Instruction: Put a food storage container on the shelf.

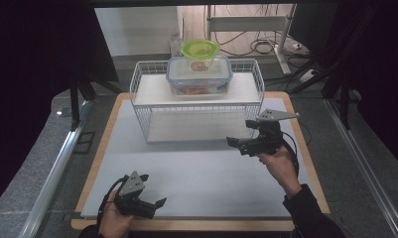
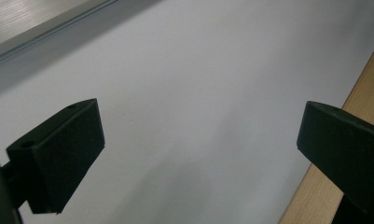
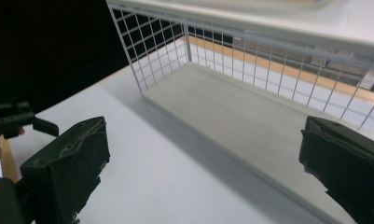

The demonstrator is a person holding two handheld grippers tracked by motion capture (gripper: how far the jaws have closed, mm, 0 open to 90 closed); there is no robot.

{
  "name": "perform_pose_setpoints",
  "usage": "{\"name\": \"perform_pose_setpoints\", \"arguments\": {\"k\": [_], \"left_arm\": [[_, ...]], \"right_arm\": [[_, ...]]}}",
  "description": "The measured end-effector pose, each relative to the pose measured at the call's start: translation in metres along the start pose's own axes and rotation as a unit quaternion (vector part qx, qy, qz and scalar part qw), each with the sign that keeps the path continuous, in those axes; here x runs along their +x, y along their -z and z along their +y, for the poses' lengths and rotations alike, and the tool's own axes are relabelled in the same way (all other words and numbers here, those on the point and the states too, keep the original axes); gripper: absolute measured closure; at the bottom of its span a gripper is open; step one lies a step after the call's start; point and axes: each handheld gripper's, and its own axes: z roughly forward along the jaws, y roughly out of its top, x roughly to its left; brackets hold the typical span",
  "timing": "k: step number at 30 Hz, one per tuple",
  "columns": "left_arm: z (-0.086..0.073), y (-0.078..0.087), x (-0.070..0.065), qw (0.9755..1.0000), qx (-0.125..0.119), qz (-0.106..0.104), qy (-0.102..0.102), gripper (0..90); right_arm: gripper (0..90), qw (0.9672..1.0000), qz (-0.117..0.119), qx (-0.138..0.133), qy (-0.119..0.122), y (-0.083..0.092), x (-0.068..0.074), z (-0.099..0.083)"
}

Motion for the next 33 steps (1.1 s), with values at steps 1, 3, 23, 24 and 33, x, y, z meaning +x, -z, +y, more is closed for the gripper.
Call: {"name": "perform_pose_setpoints", "arguments": {"k": [1,3,23,24,33], "left_arm": [[0.0,0.0,0.0,1.0,0.0,0.0,0.0,0.8],[0.0,0.0,0.0,1.0,0.0,0.001,-0.001,0.8],[0.0,-0.001,-0.002,1.0,0.004,0.001,-0.005,0.8],[0.0,-0.001,-0.002,1.0,0.004,0.0,-0.005,0.8],[0.0,-0.001,-0.002,0.9999,0.005,0.002,-0.009,0.9]], "right_arm": [[1.3,1.0,0.0,0.003,0.0,0.0,0.0,-0.004],[1.2,1.0,-0.001,0.006,0.001,0.0,0.0,-0.011],[0.5,0.9982,-0.03,0.043,0.028,0.005,0.014,-0.072],[0.5,0.9981,-0.032,0.046,0.028,0.006,0.014,-0.075],[0.5,0.9968,-0.037,0.064,0.029,0.009,0.017,-0.099]]}}
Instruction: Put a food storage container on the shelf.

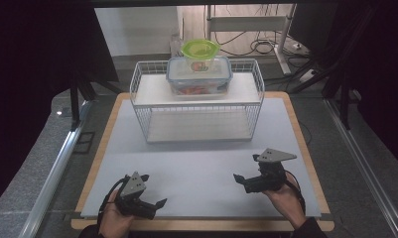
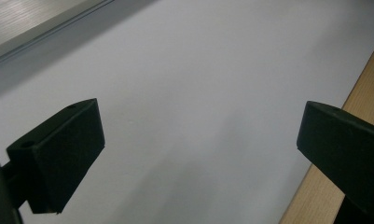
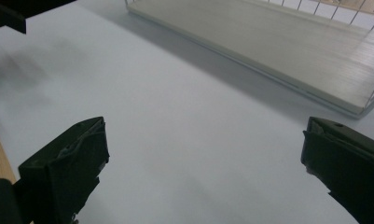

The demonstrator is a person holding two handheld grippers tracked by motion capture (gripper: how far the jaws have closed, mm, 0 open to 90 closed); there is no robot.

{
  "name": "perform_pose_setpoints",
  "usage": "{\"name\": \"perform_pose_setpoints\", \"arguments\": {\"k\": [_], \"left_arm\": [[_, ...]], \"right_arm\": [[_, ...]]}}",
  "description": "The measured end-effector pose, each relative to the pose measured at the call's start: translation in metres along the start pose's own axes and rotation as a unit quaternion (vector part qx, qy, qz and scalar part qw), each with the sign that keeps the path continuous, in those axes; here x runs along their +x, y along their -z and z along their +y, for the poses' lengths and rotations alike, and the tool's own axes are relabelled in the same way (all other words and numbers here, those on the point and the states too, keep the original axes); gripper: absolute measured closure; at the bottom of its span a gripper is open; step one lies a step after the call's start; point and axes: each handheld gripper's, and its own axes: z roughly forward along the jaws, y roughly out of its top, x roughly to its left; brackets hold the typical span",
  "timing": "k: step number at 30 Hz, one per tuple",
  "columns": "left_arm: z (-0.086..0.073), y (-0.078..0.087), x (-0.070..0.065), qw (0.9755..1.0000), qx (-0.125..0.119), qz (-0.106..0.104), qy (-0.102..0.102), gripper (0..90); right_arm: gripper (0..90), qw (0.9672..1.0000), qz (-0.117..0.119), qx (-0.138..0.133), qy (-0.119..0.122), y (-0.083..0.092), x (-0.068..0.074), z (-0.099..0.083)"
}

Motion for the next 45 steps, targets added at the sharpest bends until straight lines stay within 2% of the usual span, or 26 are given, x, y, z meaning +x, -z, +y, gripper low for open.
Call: {"name": "perform_pose_setpoints", "arguments": {"k": [13,21,32,40,45], "left_arm": [[0.0,-0.001,-0.001,1.0,0.0,0.003,-0.002,0.9],[0.0,-0.001,-0.001,1.0,0.001,0.003,-0.003,0.9],[0.0,-0.002,-0.001,1.0,0.006,0.002,-0.003,0.9],[-0.001,-0.003,-0.001,0.9999,0.009,0.001,-0.004,0.8],[0.0,-0.004,-0.001,0.9999,0.009,0.002,-0.005,0.8]], "right_arm": [[0.4,0.9993,-0.018,0.032,0.007,0.003,0.005,-0.028],[0.2,0.9985,-0.019,0.051,0.008,0.005,0.008,-0.041],[0.0,0.9967,-0.023,0.078,0.005,0.01,0.01,-0.054],[0.0,0.9934,-0.029,0.111,0.005,0.008,0.009,-0.062],[0.0,0.9928,-0.034,0.114,0.005,0.007,0.008,-0.062]]}}
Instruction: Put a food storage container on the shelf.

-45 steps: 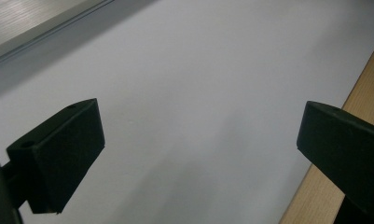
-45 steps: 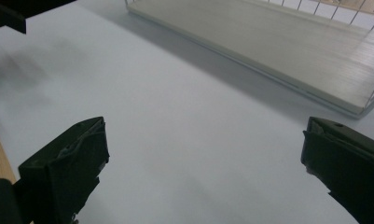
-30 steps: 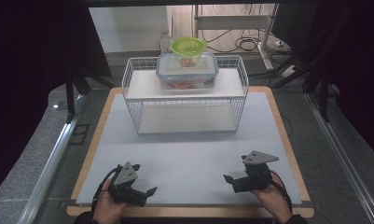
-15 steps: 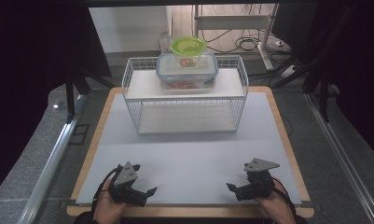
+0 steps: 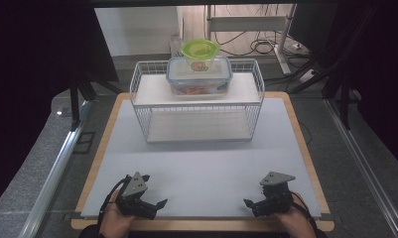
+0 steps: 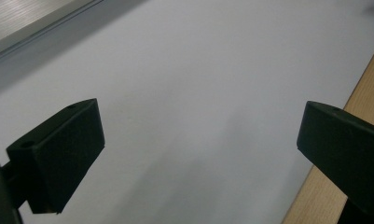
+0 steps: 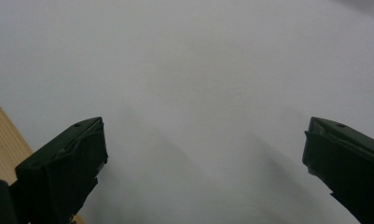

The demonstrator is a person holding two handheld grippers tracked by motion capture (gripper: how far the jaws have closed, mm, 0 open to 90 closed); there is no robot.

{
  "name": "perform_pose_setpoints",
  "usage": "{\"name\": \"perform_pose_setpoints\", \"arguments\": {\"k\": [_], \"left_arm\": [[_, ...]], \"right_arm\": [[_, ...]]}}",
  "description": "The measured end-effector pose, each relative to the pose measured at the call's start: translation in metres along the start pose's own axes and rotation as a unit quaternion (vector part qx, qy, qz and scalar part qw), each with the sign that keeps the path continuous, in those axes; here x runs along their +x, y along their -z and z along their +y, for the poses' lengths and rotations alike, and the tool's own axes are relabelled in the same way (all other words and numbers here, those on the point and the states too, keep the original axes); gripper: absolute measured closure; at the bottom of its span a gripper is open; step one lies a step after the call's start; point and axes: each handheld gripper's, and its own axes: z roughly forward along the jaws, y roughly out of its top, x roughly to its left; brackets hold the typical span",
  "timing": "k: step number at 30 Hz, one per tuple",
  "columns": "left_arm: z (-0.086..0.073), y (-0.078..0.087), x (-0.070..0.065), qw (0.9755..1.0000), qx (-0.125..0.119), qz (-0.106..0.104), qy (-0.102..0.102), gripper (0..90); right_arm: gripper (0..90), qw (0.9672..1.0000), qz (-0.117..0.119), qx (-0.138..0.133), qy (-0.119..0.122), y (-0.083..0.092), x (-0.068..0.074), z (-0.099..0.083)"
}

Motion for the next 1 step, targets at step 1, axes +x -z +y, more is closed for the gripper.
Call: {"name": "perform_pose_setpoints", "arguments": {"k": [1], "left_arm": [[0.0,0.0,0.0,1.0,0.0,0.0,0.0,0.9]], "right_arm": [[0.0,1.0,0.0,0.0,0.0,0.0,0.0,0.0]]}}
